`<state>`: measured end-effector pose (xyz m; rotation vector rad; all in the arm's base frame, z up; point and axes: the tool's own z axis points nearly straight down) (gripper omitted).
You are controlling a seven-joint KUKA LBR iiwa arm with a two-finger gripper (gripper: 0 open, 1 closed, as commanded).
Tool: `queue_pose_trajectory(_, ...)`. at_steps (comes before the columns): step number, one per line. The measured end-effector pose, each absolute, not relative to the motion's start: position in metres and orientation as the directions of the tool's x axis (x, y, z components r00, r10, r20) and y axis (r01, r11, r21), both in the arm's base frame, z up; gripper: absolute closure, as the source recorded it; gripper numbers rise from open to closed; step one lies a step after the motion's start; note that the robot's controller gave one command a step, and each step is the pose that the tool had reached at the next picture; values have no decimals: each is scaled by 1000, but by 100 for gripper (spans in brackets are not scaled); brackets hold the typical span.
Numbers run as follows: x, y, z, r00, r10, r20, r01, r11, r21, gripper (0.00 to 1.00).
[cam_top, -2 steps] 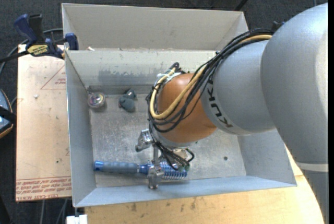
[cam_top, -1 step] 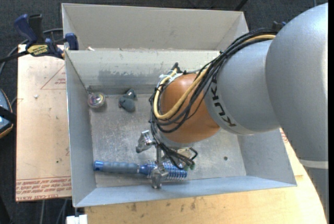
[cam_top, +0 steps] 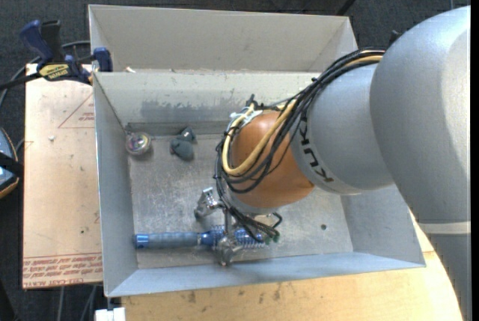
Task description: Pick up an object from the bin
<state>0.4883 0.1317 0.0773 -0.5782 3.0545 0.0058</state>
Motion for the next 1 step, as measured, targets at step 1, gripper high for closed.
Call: queue_pose_trajectory(1,492,133,79,-932,-363,-14,-363,932,0,0)
